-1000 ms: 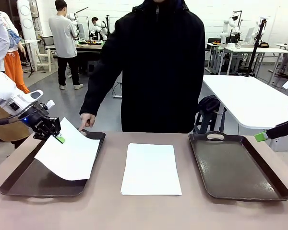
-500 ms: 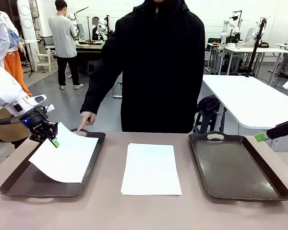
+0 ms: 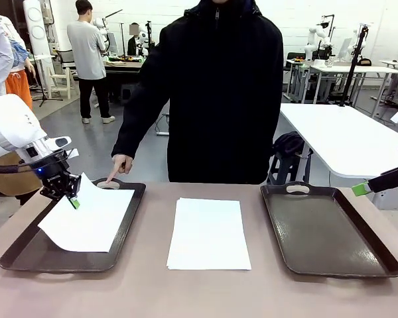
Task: Sort the A4 documents.
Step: Place the A4 Paper in the designated Handle tray.
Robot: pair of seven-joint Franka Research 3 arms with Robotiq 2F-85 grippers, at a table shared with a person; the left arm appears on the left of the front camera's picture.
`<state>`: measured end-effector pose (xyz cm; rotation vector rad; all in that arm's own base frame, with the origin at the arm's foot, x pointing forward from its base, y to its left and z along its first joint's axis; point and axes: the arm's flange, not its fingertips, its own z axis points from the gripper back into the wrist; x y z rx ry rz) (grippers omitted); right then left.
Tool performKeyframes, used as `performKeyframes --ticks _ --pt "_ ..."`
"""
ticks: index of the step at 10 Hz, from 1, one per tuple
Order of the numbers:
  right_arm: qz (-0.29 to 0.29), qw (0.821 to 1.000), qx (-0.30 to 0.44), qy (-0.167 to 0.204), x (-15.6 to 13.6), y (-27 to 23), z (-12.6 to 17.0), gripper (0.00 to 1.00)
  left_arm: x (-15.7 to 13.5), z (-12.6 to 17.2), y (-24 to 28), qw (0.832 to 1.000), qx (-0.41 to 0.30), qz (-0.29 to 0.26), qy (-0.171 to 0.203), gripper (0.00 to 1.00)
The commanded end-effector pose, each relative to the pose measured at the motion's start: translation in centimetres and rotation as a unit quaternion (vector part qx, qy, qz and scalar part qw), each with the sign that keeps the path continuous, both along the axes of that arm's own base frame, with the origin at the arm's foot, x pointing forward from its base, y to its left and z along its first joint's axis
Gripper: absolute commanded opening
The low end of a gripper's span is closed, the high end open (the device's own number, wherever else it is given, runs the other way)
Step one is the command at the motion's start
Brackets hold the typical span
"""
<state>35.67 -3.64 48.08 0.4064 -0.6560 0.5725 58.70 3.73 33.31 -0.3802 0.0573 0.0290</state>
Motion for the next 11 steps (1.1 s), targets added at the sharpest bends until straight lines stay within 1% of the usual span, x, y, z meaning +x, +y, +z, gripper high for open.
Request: performKeyframes --ticks 1,4,6,7,8,9,10,11 --pt "0.004 1.000 0.008 0.001 0.13 -0.02 -0.22 1.00 0.76 0.24 -0.24 1.000 0.013 0.005 -0.003 0.01" --pt "0.004 1.000 0.008 0.001 0.13 -0.02 -0.22 1.00 0.96 -0.08 -0.33 1.000 0.014 0.006 -0.005 0.01" --pt "0.004 1.000 0.008 0.001 0.13 -0.02 -0.22 1.00 0.78 -0.26 -0.34 1.000 0.012 0.009 0.011 0.01" --pt "0.004 1.000 0.008 0.001 0.13 -0.02 -0.22 1.00 0.75 -0.34 -0.39 1.000 0.014 0.005 0.019 0.19" --pt "0.004 1.000 0.008 0.001 0.13 -0.02 -0.22 1.00 0.65 -0.33 -0.34 1.000 0.019 0.000 0.024 0.20" --pt "0.004 1.000 0.008 0.001 0.13 -0.02 -0.22 1.00 0.54 -0.09 -0.19 0.999 0.023 0.000 0.023 0.38" --pt "0.004 1.000 0.008 0.001 0.13 -0.02 -0.22 1.00 0.46 0.04 0.04 0.999 0.037 0.002 0.021 0.24" --pt "0.004 1.000 0.008 0.001 0.13 -0.02 -0.22 1.00 0.37 0.05 0.07 0.999 0.043 0.002 0.021 0.57"
